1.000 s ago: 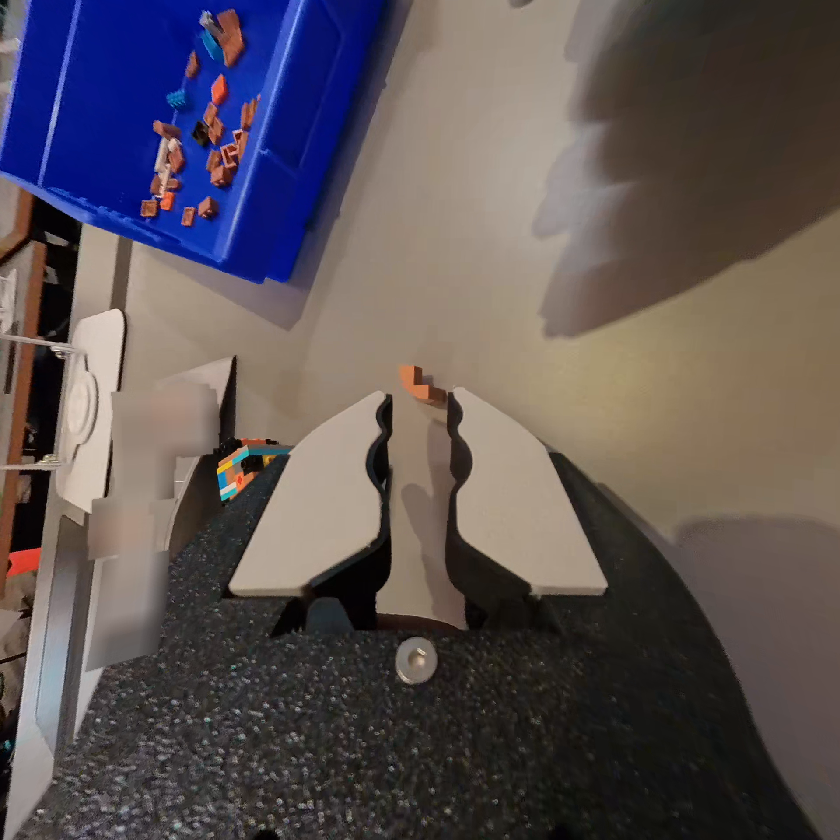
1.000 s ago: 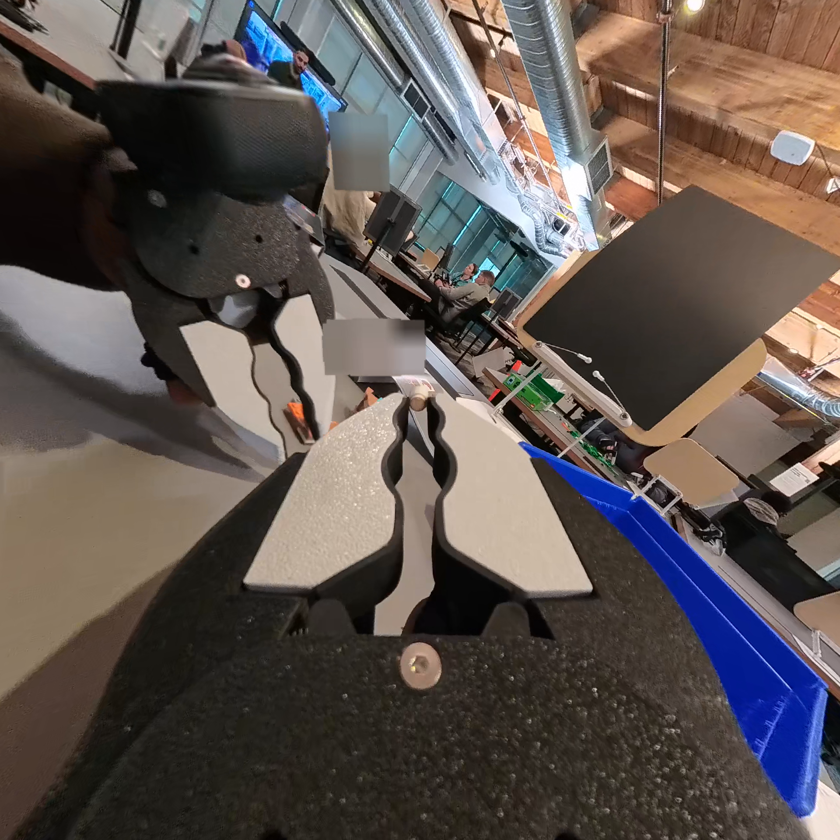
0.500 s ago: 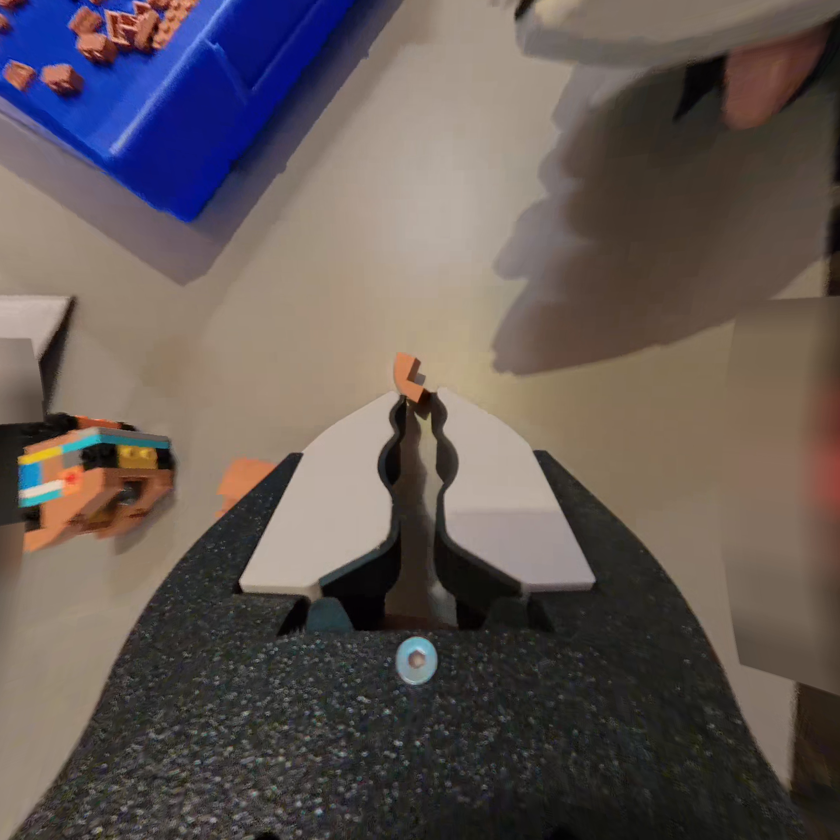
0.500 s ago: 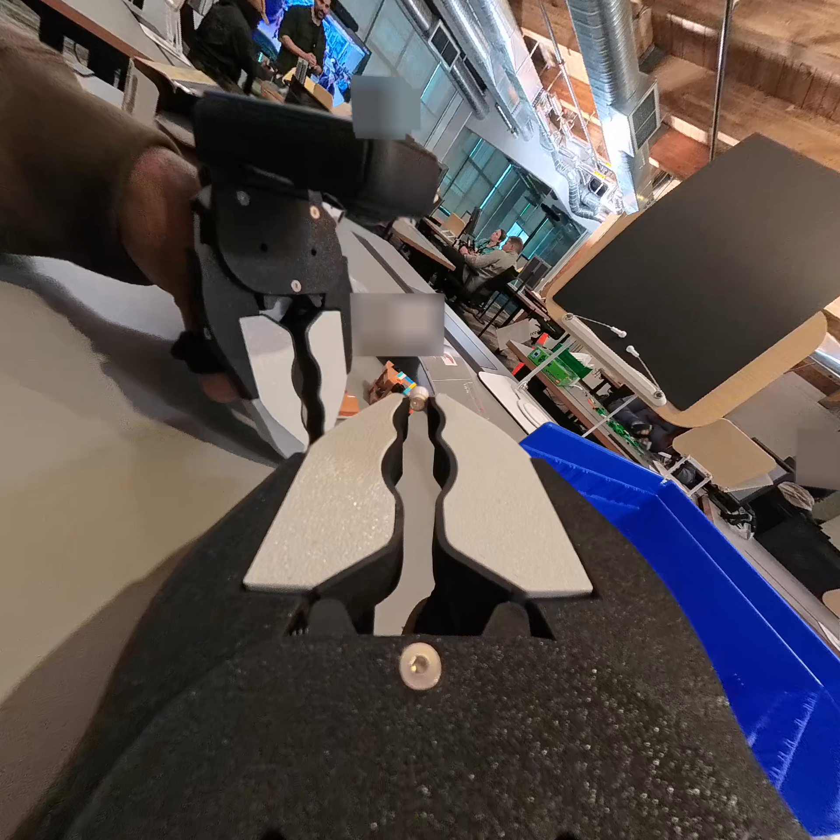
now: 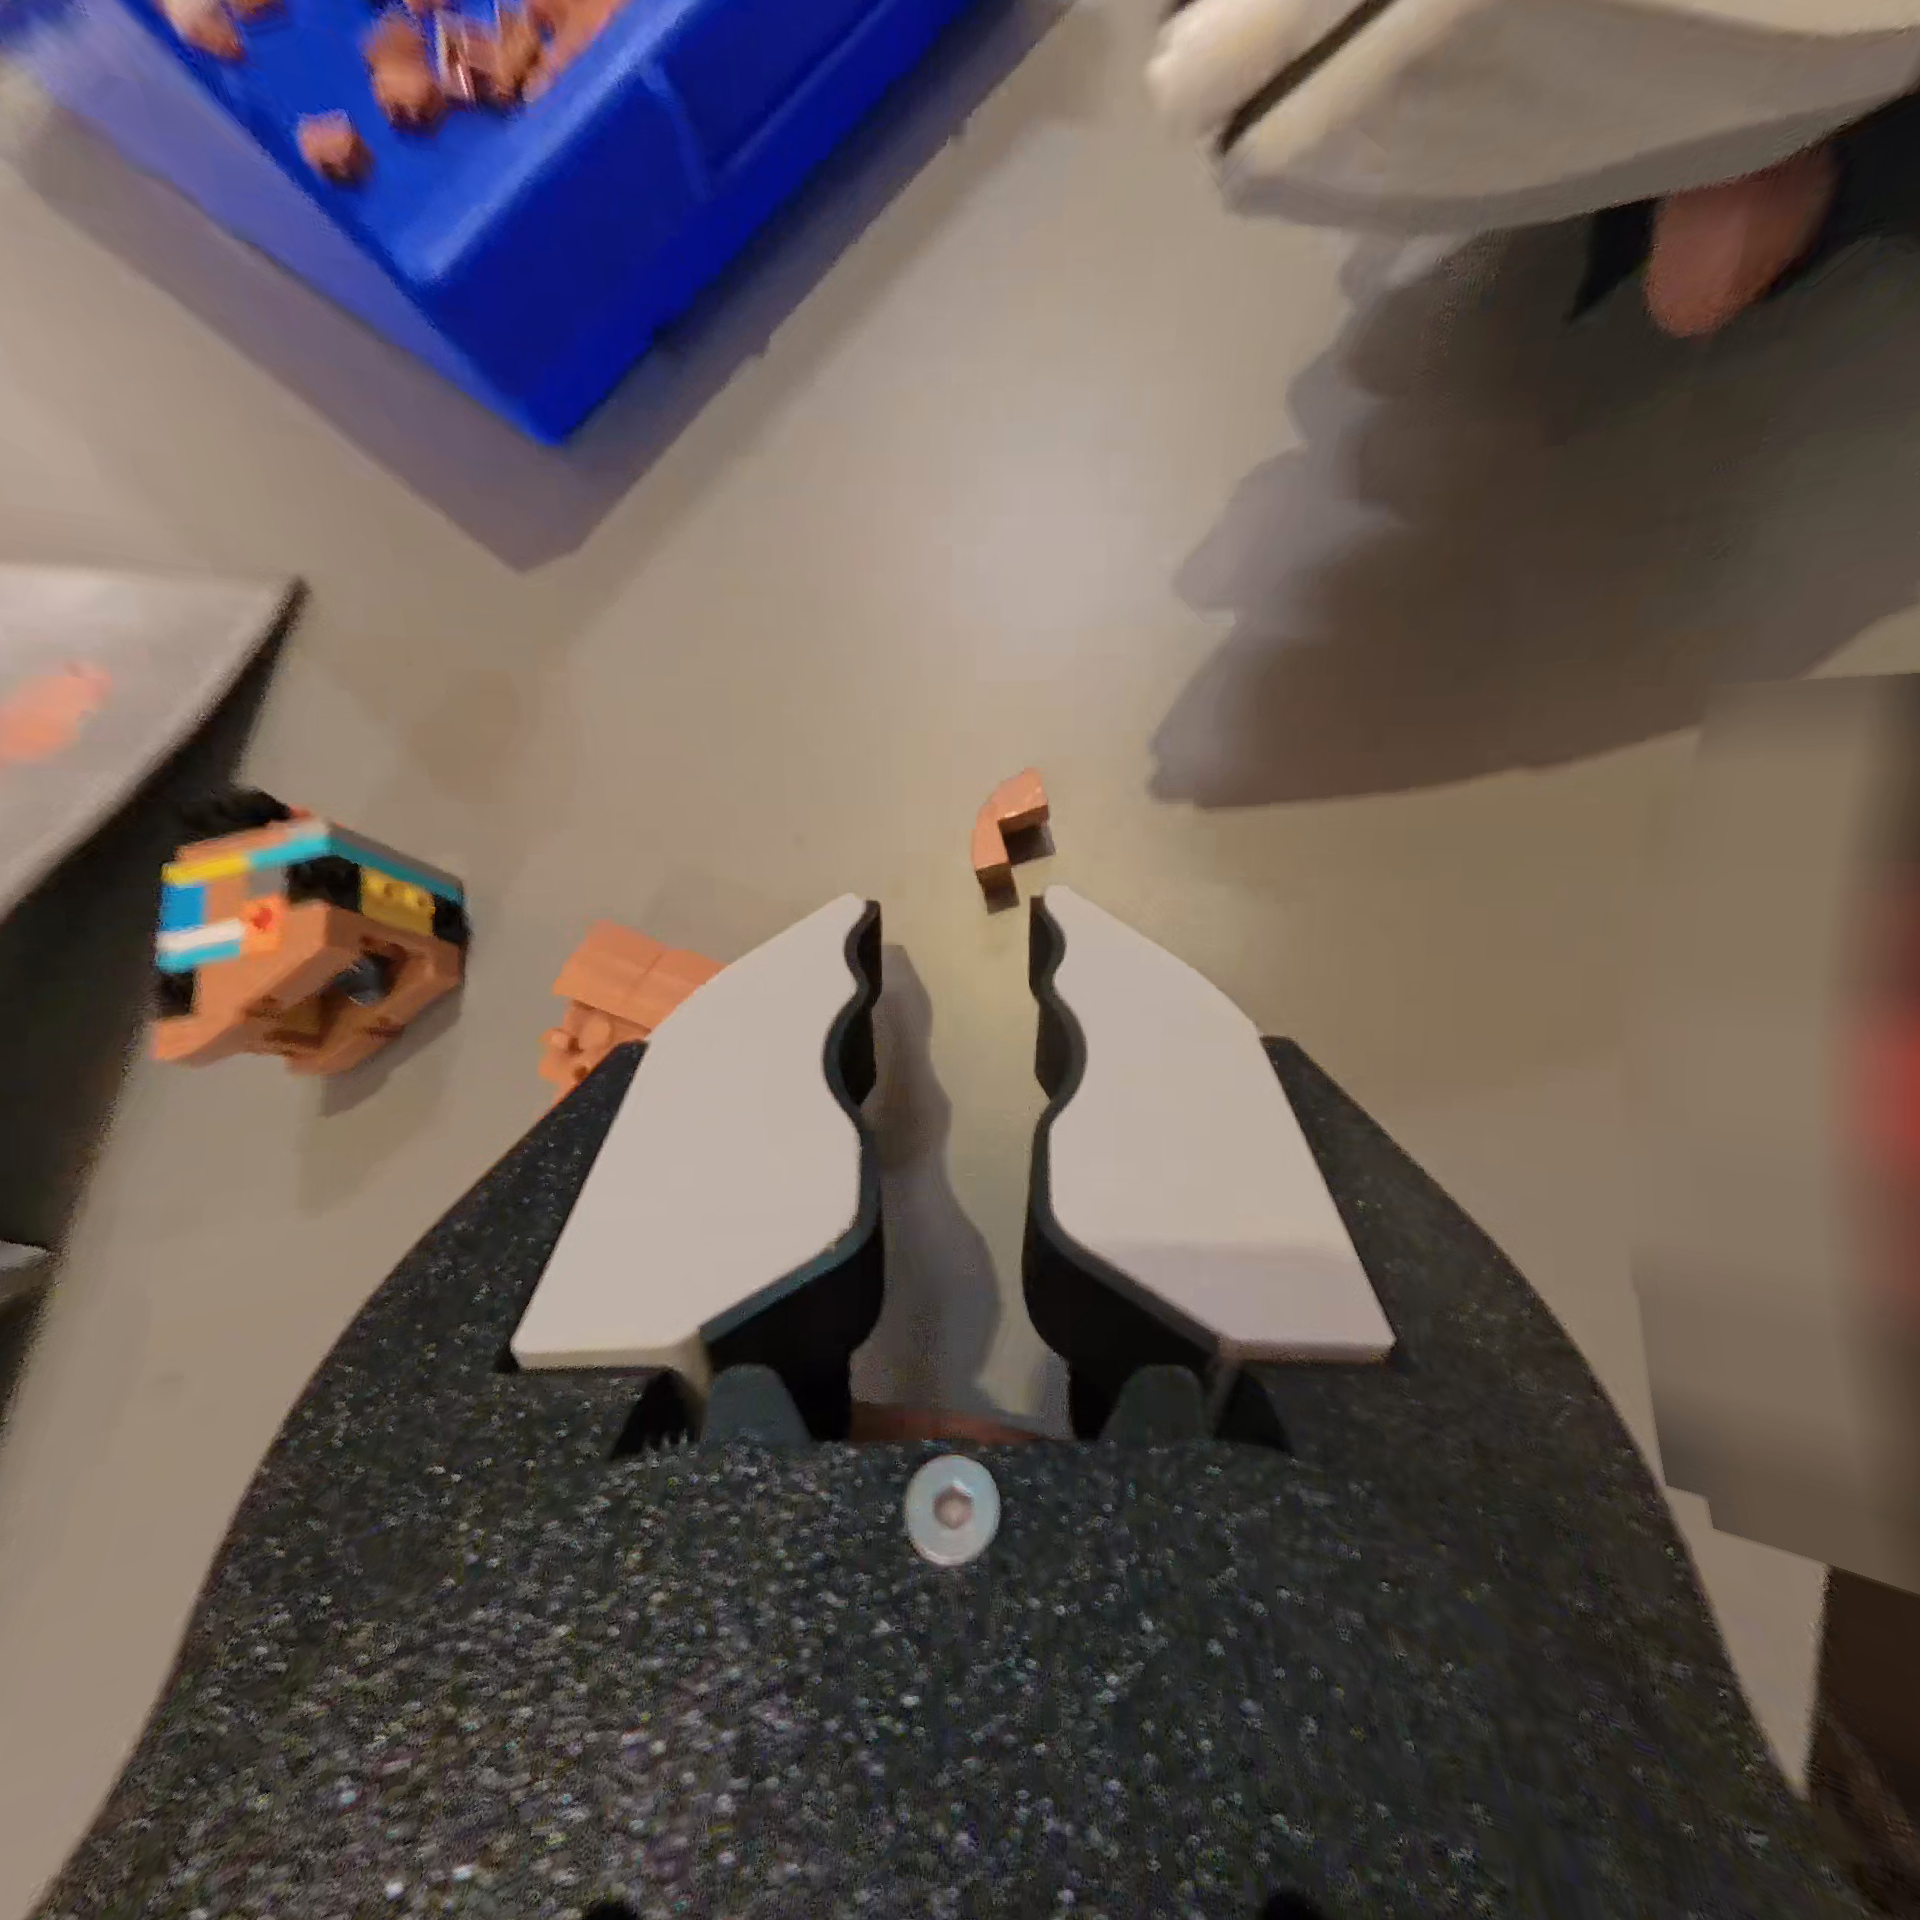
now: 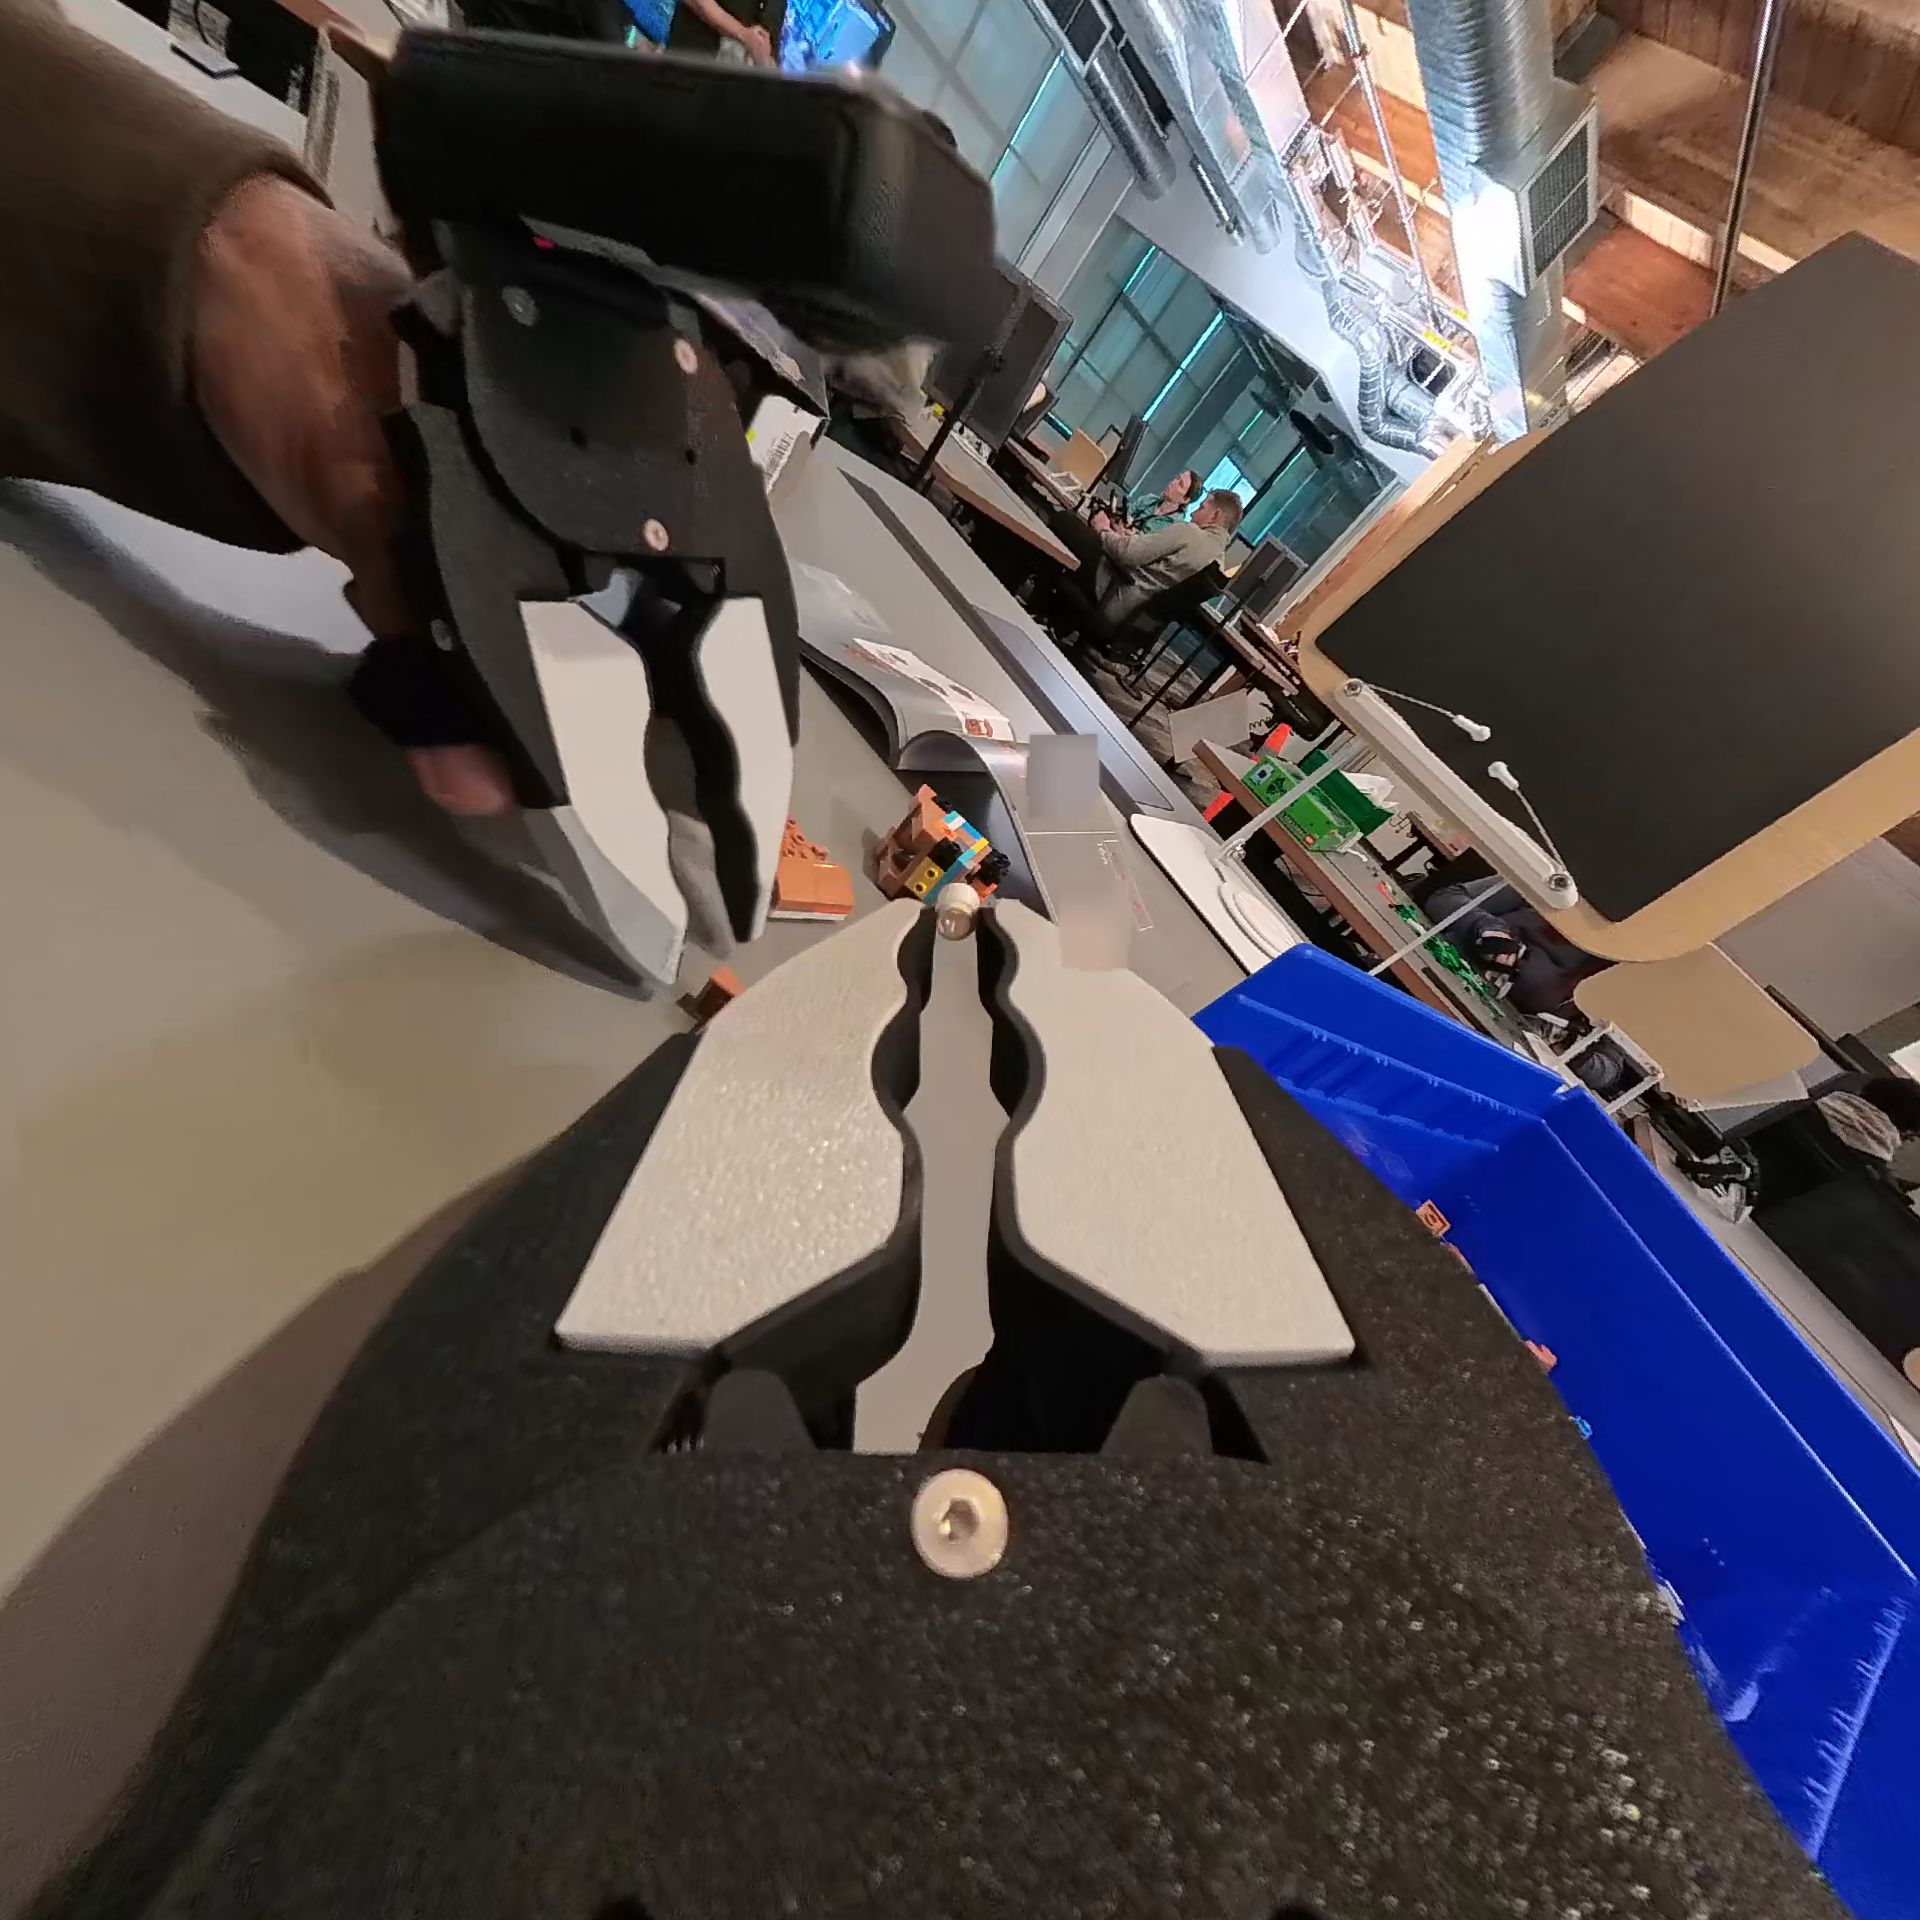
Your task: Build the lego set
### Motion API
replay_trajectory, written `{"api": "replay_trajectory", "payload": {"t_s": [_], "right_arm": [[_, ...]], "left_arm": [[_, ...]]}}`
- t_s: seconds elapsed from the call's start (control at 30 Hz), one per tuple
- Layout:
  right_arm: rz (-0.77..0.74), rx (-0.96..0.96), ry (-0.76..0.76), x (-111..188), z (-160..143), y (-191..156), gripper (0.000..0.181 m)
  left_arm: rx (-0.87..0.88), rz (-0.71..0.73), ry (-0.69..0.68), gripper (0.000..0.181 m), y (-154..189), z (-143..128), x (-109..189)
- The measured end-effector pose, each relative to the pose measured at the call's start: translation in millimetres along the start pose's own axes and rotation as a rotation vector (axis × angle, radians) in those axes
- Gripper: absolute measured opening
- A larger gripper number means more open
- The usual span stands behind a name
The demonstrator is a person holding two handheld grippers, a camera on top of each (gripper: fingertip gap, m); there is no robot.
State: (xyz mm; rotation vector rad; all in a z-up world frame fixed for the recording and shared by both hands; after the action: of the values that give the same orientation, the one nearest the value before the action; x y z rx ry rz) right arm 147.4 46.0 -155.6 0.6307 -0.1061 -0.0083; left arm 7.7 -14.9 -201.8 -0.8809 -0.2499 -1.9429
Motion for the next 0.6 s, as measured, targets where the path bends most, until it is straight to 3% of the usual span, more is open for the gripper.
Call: {"api": "replay_trajectory", "payload": {"t_s": [0.13,0.23,0.4,0.6], "right_arm": [[0.0,0.001,0.0,-0.1,0.1,-0.1,0.007],[0.0,0.002,-0.001,-0.3,-0.1,-0.3,0.007],[-0.001,0.003,-0.002,-0.4,-0.4,-0.5,0.007],[0.003,0.003,0.001,-0.5,0.0,-1.0,0.007]], "left_arm": [[-0.283,0.105,0.124,0.021,10.4,13.6,10.2],[-0.342,0.114,0.078,0.012,11.8,19.1,5.9],[-0.263,0.047,-0.031,0.006,2.8,14.3,-10.3],[0.067,-0.044,0.004,0.005,-16.7,6.3,-9.3]]}}
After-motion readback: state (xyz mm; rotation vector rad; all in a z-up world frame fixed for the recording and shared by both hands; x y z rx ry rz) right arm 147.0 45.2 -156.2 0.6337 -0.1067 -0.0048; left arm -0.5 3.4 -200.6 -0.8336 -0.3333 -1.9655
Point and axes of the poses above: each gripper's, where its closed fingertips meet, x back along the fingers, z out of its top, y = z × x across the jaws, the point moved 7 cm from there along x, back along the fingers, and after that the axes turned 2 degrees about z, right-handed, at the moved point
